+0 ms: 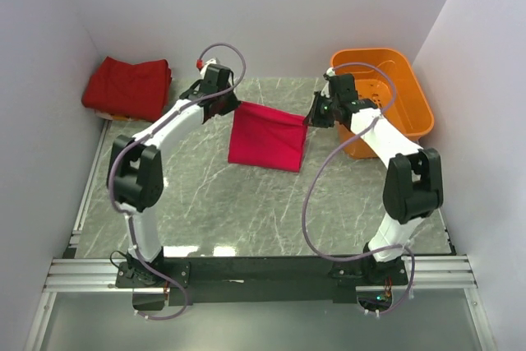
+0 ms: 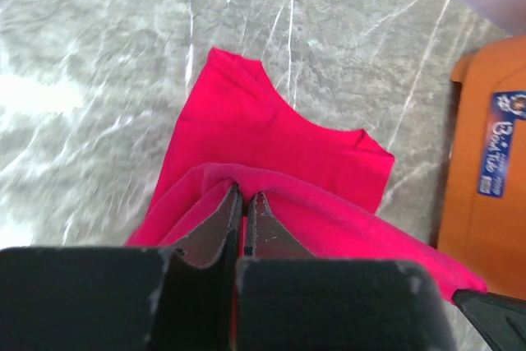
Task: Fold and stack the t-shirts
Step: Fold the tshirt, then neatly place the folded tshirt to the corner
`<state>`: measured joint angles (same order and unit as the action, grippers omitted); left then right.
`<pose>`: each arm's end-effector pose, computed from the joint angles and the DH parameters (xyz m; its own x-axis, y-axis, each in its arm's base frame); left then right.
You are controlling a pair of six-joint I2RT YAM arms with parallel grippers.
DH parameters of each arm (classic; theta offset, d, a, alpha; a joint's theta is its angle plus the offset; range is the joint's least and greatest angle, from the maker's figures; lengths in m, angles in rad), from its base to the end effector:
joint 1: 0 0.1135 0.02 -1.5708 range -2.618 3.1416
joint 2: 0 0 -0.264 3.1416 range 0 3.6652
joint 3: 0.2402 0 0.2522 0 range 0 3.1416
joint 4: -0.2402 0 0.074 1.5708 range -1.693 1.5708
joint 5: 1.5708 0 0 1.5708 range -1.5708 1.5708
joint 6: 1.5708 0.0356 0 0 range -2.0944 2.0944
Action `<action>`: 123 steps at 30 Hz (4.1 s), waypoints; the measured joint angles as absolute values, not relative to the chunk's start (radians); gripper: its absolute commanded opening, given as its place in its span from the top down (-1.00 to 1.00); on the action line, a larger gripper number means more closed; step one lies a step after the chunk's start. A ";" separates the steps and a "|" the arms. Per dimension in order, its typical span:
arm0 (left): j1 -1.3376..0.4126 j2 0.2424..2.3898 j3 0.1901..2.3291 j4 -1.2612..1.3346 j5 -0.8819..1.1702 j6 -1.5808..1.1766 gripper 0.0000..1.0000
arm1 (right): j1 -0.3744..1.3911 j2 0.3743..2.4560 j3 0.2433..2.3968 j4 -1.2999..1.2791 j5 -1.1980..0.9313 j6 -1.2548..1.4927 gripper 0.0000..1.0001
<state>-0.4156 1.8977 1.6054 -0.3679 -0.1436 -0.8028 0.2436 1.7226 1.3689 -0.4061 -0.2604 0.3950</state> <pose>0.4073 -0.1742 0.2834 -0.6028 -0.5121 -0.6118 -0.1978 0.8388 -0.5072 0.3754 0.1027 0.2712 -0.7764 0.1902 -0.6009 -0.1251 0.8879 0.4427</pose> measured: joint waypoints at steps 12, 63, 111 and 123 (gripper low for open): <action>-0.365 2.165 1.848 -0.382 -0.066 -0.737 -0.99 | 0.205 2.049 1.705 -0.508 -0.214 0.333 -0.57; -0.473 2.273 1.827 -0.605 -0.159 -0.597 0.99 | 0.239 1.087 0.929 -0.422 -0.083 0.294 -0.68; -0.235 2.159 1.824 0.357 -1.042 0.696 0.99 | 0.231 1.103 0.862 -0.403 0.087 0.294 -0.70; -0.207 2.119 1.856 0.324 -1.036 0.683 0.99 | 0.231 1.103 0.862 -0.403 0.086 0.294 -0.71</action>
